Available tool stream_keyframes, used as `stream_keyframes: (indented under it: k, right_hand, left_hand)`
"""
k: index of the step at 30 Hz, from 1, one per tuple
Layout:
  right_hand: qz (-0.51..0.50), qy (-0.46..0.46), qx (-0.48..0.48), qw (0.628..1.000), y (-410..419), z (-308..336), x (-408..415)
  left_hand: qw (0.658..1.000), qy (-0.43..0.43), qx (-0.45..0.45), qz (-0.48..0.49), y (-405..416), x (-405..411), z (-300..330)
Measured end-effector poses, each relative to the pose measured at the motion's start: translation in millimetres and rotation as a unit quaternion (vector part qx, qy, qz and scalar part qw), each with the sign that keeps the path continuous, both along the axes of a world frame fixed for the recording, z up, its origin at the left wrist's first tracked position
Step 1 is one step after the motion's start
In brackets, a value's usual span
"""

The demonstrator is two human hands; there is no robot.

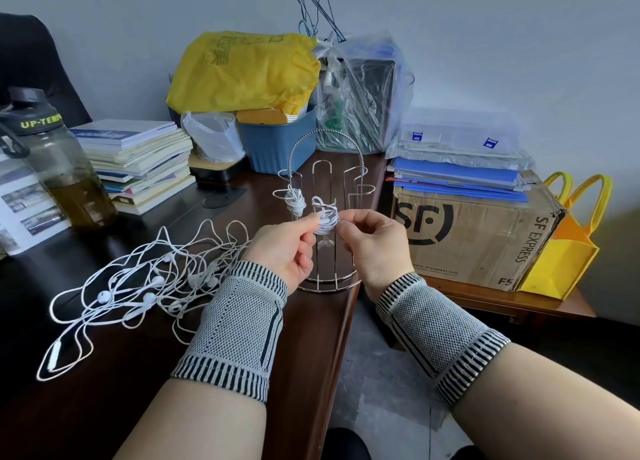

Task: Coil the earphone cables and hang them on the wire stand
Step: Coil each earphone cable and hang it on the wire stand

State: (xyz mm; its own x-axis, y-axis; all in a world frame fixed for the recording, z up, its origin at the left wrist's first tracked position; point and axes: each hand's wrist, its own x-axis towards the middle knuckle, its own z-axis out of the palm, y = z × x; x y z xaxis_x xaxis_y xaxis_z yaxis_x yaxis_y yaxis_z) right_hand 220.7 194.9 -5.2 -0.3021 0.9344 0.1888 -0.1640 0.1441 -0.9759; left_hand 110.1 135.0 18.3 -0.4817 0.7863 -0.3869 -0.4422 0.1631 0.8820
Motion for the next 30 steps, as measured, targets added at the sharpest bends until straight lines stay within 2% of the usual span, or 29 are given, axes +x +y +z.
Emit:
stream_keyframes:
  k: [6,10,14,22,27,30]
  right_hand:
    - [-0.030,-0.033,0.033,0.998,0,-2,0]
    - [-0.066,-0.061,0.072,0.993,0,-3,0]
    - [-0.083,-0.069,0.073,0.991,2,-4,0]
    - [-0.034,-0.068,0.082,0.994,6,-5,2]
    - [-0.008,-0.047,0.063,0.997,8,-6,6]
    - [-0.039,-0.071,0.087,0.993,12,-5,9]
  left_hand:
    - [0.999,0.040,0.006,0.025,1,5,-4]
    - [0.994,0.098,-0.003,0.044,3,8,-8]
    - [0.990,0.130,-0.006,0.057,5,9,-10]
    - [0.986,0.154,-0.002,0.058,2,6,-7]
    - [0.968,0.244,-0.021,0.046,4,3,-5]
    - [0.976,0.219,-0.017,0.013,4,6,-2]
